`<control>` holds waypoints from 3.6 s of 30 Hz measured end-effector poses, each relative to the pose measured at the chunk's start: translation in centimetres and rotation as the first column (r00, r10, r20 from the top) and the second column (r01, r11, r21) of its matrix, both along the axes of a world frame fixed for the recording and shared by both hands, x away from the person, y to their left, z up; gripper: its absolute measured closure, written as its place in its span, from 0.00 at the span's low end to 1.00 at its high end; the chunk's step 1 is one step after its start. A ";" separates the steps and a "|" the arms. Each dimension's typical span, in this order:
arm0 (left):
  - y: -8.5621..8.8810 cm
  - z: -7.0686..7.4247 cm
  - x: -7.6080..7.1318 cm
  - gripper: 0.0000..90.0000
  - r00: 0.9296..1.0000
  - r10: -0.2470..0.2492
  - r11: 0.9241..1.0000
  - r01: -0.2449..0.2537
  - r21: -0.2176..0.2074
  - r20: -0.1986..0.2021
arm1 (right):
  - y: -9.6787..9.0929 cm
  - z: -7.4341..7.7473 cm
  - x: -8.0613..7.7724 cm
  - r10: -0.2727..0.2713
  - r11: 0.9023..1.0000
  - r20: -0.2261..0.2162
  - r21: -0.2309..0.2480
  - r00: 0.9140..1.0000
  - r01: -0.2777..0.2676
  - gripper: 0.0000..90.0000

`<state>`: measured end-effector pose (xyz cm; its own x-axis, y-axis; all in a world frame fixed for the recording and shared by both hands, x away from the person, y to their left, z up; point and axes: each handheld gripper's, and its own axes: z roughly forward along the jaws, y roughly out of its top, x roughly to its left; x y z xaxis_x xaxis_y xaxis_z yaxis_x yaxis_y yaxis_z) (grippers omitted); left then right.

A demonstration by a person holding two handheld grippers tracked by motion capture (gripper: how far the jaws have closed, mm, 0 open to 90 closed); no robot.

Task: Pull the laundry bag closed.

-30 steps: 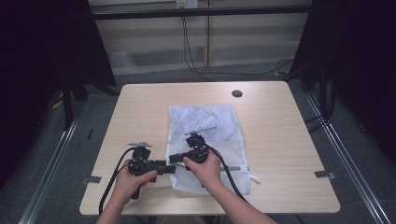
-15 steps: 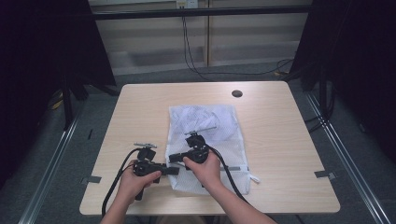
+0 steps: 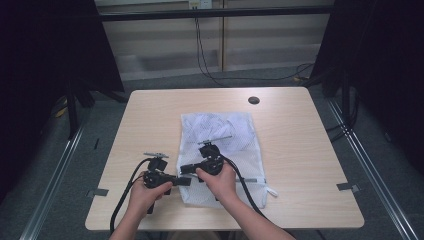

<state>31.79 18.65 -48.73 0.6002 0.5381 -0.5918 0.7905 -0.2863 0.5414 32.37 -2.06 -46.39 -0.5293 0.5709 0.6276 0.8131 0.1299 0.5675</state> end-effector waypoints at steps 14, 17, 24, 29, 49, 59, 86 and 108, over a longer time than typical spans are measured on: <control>0.1 0.2 -0.1 0.98 1.000 0.026 1.000 -0.026 -0.001 -0.008 | -0.4 0.3 0.0 0.000 1.000 0.001 0.007 1.000 0.000 0.97; 0.1 0.2 -0.1 0.98 1.000 0.028 1.000 -0.027 0.004 -0.013 | -0.6 0.3 0.1 0.005 1.000 -0.002 0.001 1.000 -0.005 0.97; 0.2 0.3 -0.2 0.98 1.000 0.024 1.000 -0.024 0.000 -0.012 | -0.9 0.3 0.0 0.010 1.000 -0.002 -0.002 1.000 -0.010 0.97; 0.2 0.4 -0.2 0.98 0.999 0.030 1.000 -0.030 -0.001 -0.017 | -1.2 0.3 0.0 0.014 1.000 -0.002 -0.003 1.000 -0.014 0.97; 0.4 0.4 -0.1 0.98 0.999 0.029 1.000 -0.029 -0.008 -0.023 | -2.4 0.0 0.1 0.008 1.000 -0.022 0.002 1.000 -0.008 0.97; 0.7 0.7 -0.3 0.98 0.999 0.041 0.999 -0.041 -0.014 -0.018 | -3.2 -0.2 0.3 -0.008 1.000 -0.027 -0.007 1.000 0.008 0.97; 1.0 0.8 -0.2 0.98 0.998 0.048 0.999 -0.048 -0.015 -0.036 | -5.0 -0.3 0.4 -0.027 1.000 -0.031 -0.011 0.999 0.027 0.97; 1.1 0.6 -0.1 0.98 0.998 0.038 0.999 -0.038 -0.001 -0.048 | -5.2 -0.5 0.2 -0.022 1.000 -0.046 -0.008 0.999 0.022 0.97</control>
<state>31.64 19.78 -48.08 0.5502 0.5585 -0.6208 0.8260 -0.2546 0.5030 32.59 -7.27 -46.92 -0.4872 0.5867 0.6468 0.8410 0.1156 0.5286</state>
